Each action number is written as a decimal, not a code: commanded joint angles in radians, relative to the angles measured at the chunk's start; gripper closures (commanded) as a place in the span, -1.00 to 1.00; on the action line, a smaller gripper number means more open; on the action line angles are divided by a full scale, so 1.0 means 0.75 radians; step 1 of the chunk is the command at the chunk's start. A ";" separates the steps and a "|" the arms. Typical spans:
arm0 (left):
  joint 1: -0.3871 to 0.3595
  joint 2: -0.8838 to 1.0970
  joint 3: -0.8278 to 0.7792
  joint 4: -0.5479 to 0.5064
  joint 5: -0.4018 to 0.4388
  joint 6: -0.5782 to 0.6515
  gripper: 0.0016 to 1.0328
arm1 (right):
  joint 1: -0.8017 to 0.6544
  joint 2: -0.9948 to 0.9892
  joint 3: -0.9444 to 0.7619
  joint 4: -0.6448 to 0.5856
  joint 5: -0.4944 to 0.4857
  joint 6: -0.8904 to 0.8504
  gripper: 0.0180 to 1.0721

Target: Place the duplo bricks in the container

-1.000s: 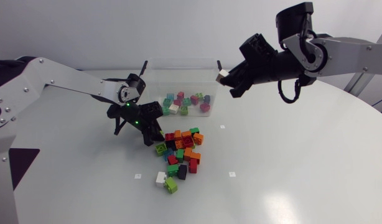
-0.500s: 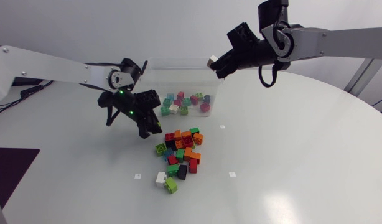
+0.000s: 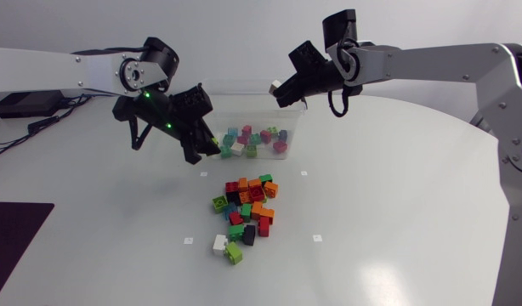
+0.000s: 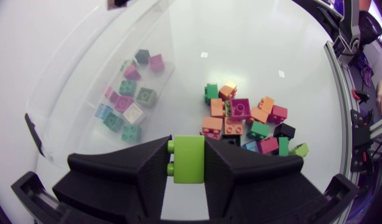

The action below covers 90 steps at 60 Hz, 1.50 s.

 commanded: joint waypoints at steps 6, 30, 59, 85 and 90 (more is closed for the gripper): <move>0.001 -0.028 0.155 -0.006 0.071 -0.108 0.48 | 0.015 0.024 0.036 -0.023 0.012 0.033 -0.66; 0.052 0.128 0.386 0.236 0.102 -0.393 0.45 | 0.036 -0.262 -0.224 -0.019 0.016 -0.002 -0.69; 0.040 0.424 0.701 0.262 0.104 -0.548 0.40 | 0.050 -0.614 -0.842 0.038 0.010 -0.098 -0.69; 0.048 0.533 0.873 0.205 0.069 -0.577 -0.90 | 0.187 -0.569 -1.079 0.065 0.067 -0.155 -0.67; 0.052 0.504 0.871 0.182 0.069 -0.575 -0.90 | 0.203 -0.500 -1.058 0.067 0.073 -0.159 -0.62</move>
